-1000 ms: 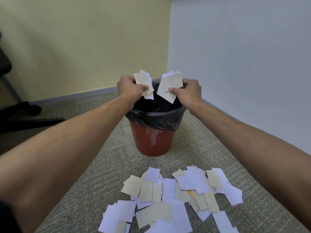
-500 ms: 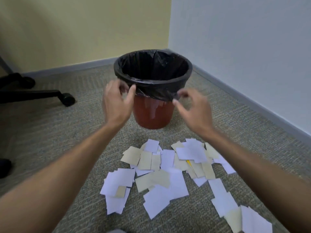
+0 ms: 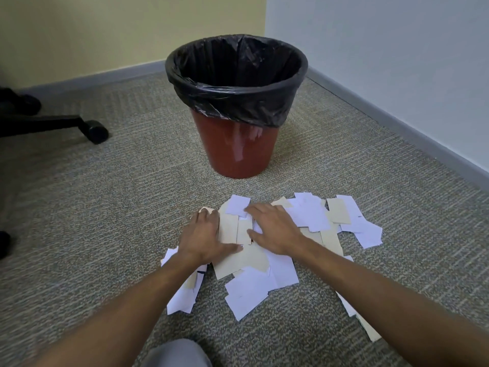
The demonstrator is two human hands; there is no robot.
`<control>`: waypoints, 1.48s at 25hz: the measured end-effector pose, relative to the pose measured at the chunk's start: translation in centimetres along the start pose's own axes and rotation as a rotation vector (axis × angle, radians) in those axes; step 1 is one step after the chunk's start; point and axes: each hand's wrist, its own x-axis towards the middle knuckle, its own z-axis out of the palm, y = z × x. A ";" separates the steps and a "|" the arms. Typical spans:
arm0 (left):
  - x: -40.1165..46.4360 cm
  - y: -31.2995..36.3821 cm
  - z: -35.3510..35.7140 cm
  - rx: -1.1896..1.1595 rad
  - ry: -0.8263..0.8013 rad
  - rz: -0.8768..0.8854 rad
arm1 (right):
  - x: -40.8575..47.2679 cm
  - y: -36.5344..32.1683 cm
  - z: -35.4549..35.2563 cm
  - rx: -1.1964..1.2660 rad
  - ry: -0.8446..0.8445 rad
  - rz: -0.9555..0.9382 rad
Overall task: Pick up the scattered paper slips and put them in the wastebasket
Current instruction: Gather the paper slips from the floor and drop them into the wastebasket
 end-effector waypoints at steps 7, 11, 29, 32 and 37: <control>0.4 1.0 0.3 0.082 -0.044 0.004 | 5.8 1.0 0.5 -0.227 -0.294 -0.066; -0.5 0.6 0.1 0.194 -0.007 0.095 | 6.0 1.9 1.2 -0.332 -0.146 -0.153; -3.2 -2.1 -2.1 -0.540 0.552 -0.139 | 7.1 0.5 1.1 -0.009 -0.113 0.197; -2.9 -3.7 -1.7 -0.561 0.512 -0.191 | 7.2 -0.2 1.1 0.064 -0.161 0.227; -1.8 -4.7 -2.1 -0.608 0.456 -0.234 | 7.3 -0.8 1.5 0.137 -0.255 0.289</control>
